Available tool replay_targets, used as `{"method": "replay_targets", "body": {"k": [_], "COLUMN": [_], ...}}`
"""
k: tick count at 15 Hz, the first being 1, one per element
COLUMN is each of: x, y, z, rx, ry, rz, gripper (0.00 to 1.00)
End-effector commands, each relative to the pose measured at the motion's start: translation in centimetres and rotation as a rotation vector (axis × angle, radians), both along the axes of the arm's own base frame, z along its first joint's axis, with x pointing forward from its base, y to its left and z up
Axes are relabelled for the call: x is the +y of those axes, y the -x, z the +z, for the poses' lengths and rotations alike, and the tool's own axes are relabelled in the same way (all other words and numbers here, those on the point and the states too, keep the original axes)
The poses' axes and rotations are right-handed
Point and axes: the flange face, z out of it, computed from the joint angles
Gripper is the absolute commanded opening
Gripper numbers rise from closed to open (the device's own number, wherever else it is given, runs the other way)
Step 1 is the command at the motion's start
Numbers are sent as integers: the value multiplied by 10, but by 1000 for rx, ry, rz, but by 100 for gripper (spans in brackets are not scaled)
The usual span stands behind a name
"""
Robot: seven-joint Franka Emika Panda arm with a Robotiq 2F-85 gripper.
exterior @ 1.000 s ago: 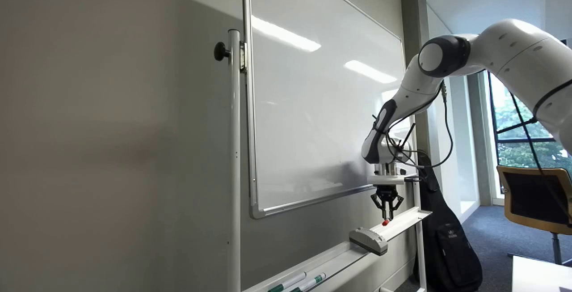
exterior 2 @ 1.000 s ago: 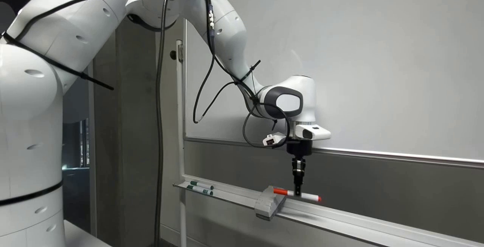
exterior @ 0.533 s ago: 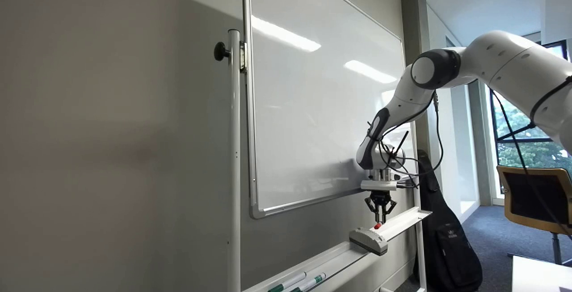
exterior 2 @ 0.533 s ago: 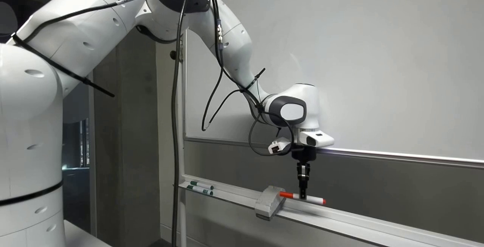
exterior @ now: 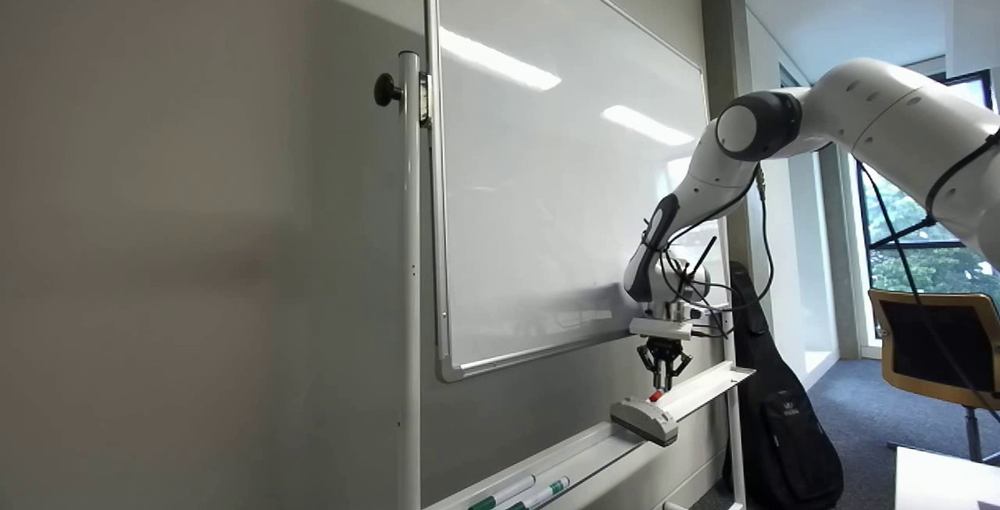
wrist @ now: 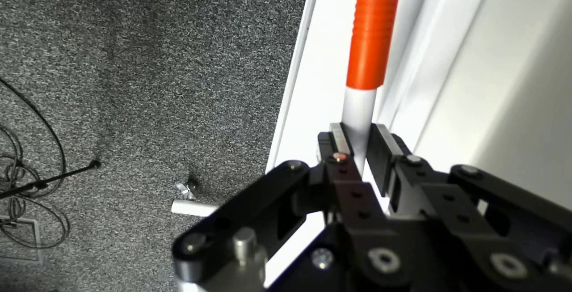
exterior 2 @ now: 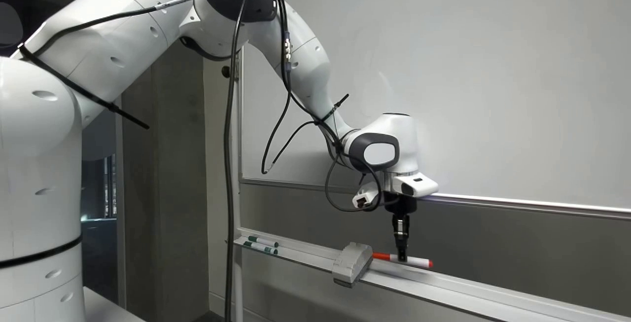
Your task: Move the marker to the right
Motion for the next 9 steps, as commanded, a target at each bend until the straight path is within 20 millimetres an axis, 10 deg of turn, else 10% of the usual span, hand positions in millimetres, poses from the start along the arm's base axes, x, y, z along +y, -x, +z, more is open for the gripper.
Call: {"method": "replay_targets", "body": {"k": [1,9], "x": [2,2], "y": [6,13], "z": [-6,-33], "rx": [-24,6], "ry": [-5,-17], "rz": [-39,-76], "gripper": [5,5]}}
